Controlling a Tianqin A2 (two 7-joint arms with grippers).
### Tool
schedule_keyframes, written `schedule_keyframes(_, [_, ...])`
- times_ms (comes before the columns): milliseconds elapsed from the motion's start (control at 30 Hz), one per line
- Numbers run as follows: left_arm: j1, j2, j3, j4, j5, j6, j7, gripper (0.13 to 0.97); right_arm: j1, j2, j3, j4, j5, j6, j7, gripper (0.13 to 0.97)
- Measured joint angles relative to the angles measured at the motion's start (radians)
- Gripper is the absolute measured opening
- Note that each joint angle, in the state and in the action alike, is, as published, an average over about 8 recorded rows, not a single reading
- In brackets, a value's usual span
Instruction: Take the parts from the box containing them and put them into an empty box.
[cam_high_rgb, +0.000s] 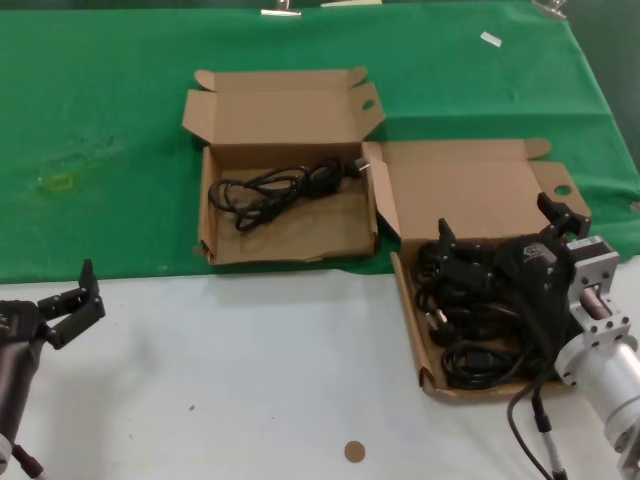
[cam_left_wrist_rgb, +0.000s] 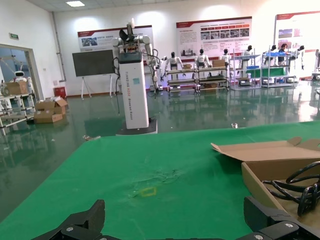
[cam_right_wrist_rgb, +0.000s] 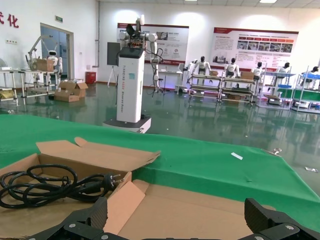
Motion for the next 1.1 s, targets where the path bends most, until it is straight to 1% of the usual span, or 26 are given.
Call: schedule_keyframes(1100, [0.0, 0.0, 0.0, 0.0, 0.0, 0.0, 0.0, 0.966, 0.0, 0.0, 0.0, 0.0, 0.0, 0.0, 0.0, 0.966])
